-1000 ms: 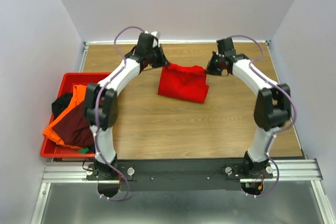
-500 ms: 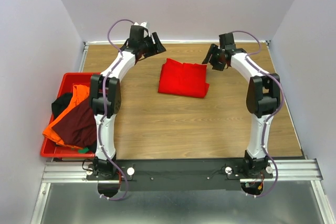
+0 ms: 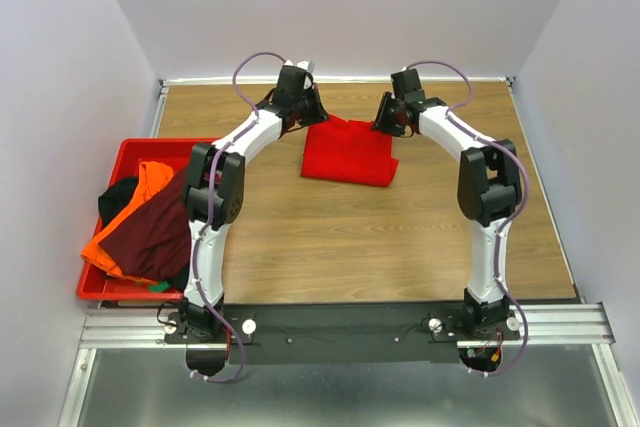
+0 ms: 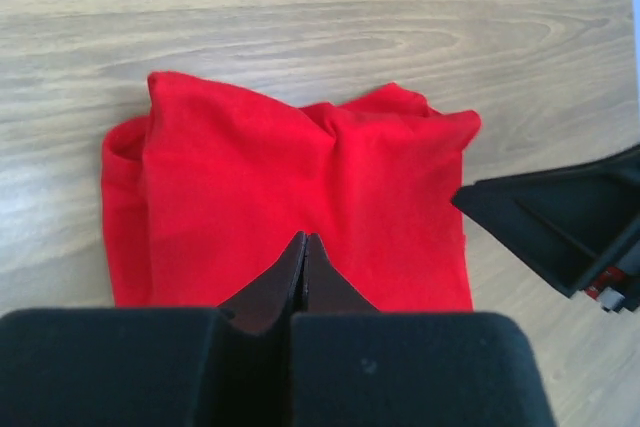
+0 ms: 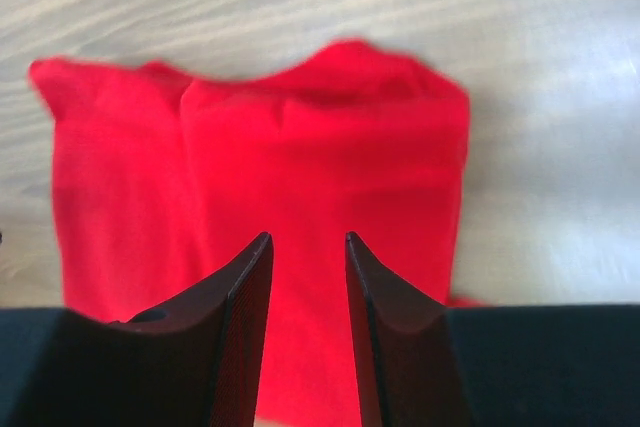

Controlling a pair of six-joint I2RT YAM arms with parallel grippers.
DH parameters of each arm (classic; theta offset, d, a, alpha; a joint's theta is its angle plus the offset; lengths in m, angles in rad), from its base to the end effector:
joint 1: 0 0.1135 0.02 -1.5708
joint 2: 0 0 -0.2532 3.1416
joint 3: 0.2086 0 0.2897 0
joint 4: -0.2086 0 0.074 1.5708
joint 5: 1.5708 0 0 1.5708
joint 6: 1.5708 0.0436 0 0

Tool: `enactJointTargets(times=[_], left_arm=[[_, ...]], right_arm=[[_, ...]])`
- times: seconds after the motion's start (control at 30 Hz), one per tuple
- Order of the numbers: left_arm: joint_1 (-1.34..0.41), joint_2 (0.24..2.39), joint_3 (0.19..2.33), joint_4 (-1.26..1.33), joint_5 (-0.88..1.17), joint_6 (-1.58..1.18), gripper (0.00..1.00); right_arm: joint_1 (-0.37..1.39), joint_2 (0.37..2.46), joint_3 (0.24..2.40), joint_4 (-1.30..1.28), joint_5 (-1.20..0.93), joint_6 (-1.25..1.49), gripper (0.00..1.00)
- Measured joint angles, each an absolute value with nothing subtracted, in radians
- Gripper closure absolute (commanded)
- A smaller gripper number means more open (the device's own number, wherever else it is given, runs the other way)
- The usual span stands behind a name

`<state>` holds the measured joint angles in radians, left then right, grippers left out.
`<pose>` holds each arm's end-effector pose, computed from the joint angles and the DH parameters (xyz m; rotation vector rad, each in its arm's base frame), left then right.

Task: Fold and stack the t-shirts
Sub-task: Fold the tshirt

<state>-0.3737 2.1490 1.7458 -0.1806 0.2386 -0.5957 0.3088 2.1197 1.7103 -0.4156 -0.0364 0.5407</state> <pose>0.4987 -0.2066 0.2054 -0.1049 2.2485 -0.8012 0.4909 0.1583 0.1854 0.2652 2.4270 0.4341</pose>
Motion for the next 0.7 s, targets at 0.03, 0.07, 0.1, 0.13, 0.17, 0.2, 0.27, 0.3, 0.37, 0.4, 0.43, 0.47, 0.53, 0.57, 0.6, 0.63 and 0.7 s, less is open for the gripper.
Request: enactJointTargets(times=[0.03,0.07,0.1,0.13,0.17,0.2,0.27,0.3,0.37,0.4,0.43,0.47,0.53,0.57,0.6,0.63,0.7], left_arm=[[-0.373,2.171,1.770,-0.184,0.239,-0.595,1.00],[-0.372,2.196,1.797,-0.185,0.238,-0.594,1.00],[-0.369,2.225,1.826,-0.187,0.239,-0.593,1.00],[-0.367,2.252,1.861,-0.191,0.239,-0.592,1.00],[-0.366,2.275,1.889,-0.190,0.239,-0.592,1.00],[-0.365,2.309,1.926,-0.192,0.239,-0.591,1.00],[-0.361,2.373,1.999,-0.206,0.240,-0.591,1.00],[-0.356,2.410,2.037,-0.216,0.241,-0.593,1.00],[-0.350,2.460,2.082,-0.224,0.242,-0.599,1.00],[-0.347,2.484,2.091,-0.226,0.244,-0.607,1.00],[-0.345,2.496,2.092,-0.229,0.247,-0.612,1.00],[-0.343,2.507,2.092,-0.234,0.249,-0.618,1.00],[-0.337,2.525,2.092,-0.238,0.252,-0.632,1.00],[-0.331,2.531,2.092,-0.234,0.262,-0.641,1.00],[-0.328,2.530,2.092,-0.234,0.262,-0.645,1.00],[-0.324,2.529,2.087,-0.229,0.262,-0.650,1.00],[-0.316,2.526,2.067,-0.207,0.275,-0.667,1.00]], right_arm=[[0.306,2.151,1.736,-0.411,-0.036,0.537,0.58],[0.303,2.179,1.758,-0.410,-0.036,0.532,0.58],[0.301,2.201,1.774,-0.410,-0.036,0.529,0.58],[0.299,2.226,1.797,-0.410,-0.037,0.526,0.58],[0.297,2.256,1.821,-0.409,-0.037,0.522,0.58],[0.294,2.275,1.838,-0.410,-0.037,0.522,0.59],[0.286,2.313,1.877,-0.410,-0.039,0.522,0.58],[0.281,2.330,1.892,-0.409,-0.044,0.522,0.58],[0.273,2.343,1.901,-0.409,-0.052,0.523,0.58],[0.266,2.346,1.905,-0.409,-0.060,0.525,0.58],[0.258,2.347,1.906,-0.409,-0.068,0.526,0.58],[0.251,2.347,1.906,-0.409,-0.074,0.529,0.58],[0.234,2.347,1.907,-0.406,-0.088,0.532,0.58],[0.226,2.349,1.907,-0.405,-0.096,0.533,0.58],[0.218,2.351,1.907,-0.404,-0.103,0.534,0.58],[0.213,2.353,1.907,-0.404,-0.109,0.534,0.58],[0.201,2.361,1.907,-0.402,-0.125,0.540,0.58]])
